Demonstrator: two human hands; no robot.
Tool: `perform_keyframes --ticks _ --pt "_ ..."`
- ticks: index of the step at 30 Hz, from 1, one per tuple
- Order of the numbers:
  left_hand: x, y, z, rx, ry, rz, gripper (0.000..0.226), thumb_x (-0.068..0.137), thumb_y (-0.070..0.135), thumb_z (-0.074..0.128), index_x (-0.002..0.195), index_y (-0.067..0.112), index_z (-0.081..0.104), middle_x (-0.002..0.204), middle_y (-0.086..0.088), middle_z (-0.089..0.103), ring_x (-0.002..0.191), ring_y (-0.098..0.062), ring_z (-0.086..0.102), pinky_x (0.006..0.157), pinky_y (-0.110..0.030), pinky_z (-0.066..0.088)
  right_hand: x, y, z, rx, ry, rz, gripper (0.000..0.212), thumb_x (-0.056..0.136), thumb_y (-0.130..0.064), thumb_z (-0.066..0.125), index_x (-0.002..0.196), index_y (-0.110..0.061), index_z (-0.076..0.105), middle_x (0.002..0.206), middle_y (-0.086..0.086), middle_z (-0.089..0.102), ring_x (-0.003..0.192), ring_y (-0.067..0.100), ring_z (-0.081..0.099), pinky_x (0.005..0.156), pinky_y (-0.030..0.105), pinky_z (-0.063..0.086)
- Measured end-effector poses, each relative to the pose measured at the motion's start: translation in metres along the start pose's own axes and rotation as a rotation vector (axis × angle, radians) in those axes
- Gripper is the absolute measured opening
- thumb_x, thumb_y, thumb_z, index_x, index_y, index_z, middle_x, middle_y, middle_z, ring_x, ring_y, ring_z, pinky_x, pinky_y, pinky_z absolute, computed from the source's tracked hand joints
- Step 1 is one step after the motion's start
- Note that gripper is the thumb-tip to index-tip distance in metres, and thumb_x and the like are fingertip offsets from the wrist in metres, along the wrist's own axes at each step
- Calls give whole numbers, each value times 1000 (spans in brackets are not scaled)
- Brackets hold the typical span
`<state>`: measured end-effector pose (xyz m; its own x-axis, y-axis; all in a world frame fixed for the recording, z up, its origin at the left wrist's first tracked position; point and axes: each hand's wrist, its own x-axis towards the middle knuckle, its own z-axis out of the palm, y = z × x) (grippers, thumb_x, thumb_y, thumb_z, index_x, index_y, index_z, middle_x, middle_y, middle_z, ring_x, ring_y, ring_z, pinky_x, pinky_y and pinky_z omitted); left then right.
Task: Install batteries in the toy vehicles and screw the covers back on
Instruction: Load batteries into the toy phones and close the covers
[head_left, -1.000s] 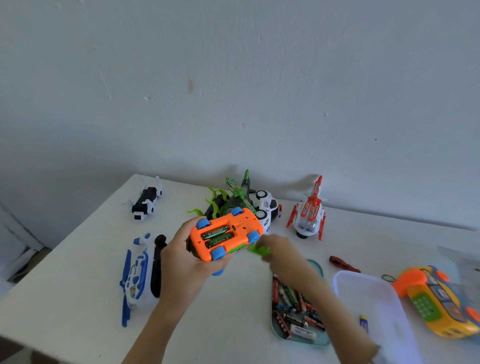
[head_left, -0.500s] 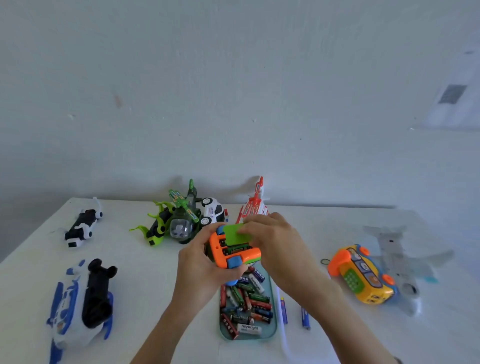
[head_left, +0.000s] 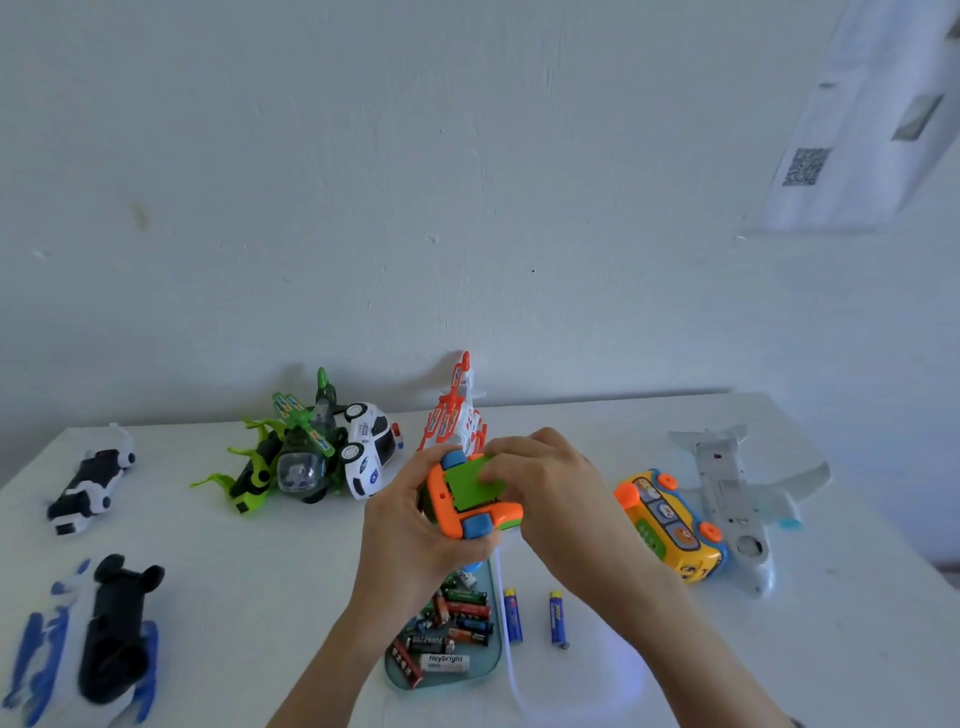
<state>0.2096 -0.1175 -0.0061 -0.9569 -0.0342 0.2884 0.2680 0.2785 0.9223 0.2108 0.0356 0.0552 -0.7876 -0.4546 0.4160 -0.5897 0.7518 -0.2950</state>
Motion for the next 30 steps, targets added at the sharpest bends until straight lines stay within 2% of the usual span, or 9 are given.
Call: perform_keyframes --ticks 5,9,13,16,19,21,23,26,30 --pt "1 0 8 25 -14 -4 78 38 45 83 111 34 59 91 16 67 80 -11 67 70 -22 57 -4 9 -1 -9 -22 12 32 72 7 57 96 -9 71 102 7 69 89 32 57 68 41 53" --pt "2 -1 9 26 -24 -7 77 39 44 84 112 31 60 93 12 67 85 -13 67 73 -28 59 -7 10 0 -51 51 -44 27 56 -5 56 77 -15 70 81 1 71 66 25 60 51 30 50" --pt "5 -2 8 34 -52 6 80 41 44 84 115 29 59 100 7 67 90 -15 66 76 -32 59 -8 11 4 -84 78 -61 29 53 -2 72 77 -16 70 82 1 71 65 24 61 49 31 51" --pt "8 -4 6 28 -59 6 79 41 43 85 114 29 60 98 7 67 87 -16 67 75 -33 60 -6 12 5 -88 93 -74 23 58 -8 64 78 -18 70 81 -1 71 64 23 60 49 31 52" --pt "8 -7 3 28 -74 13 81 40 44 85 116 30 59 100 8 67 88 -14 66 76 -33 59 -6 16 6 -158 64 -95 24 64 -17 73 84 -30 70 91 -11 72 75 21 63 62 35 53" --pt "8 -7 2 12 -78 18 80 41 44 85 115 29 59 96 11 67 86 -13 67 75 -30 59 -6 17 2 -129 51 -37 26 74 -28 64 97 -38 70 112 -12 68 97 23 61 81 41 47" --pt "8 -7 1 -13 -78 23 78 41 43 85 113 28 60 93 13 67 82 -12 67 71 -28 59 -10 21 -3 5 -3 97 40 80 -45 55 120 -42 59 140 -14 47 126 17 40 102 40 30" --pt "11 -3 -4 -44 -87 15 80 40 40 88 114 25 59 95 14 67 82 -9 67 67 -23 57 -21 27 -5 54 -99 154 79 67 -70 58 138 -47 33 153 -21 13 138 7 9 114 33 15" --pt "19 1 -5 -72 -99 -28 78 42 19 97 111 24 62 92 12 69 81 -9 68 69 -21 56 -23 34 21 -131 -69 143 105 50 -64 78 135 -41 21 156 -4 7 139 23 9 111 44 21"
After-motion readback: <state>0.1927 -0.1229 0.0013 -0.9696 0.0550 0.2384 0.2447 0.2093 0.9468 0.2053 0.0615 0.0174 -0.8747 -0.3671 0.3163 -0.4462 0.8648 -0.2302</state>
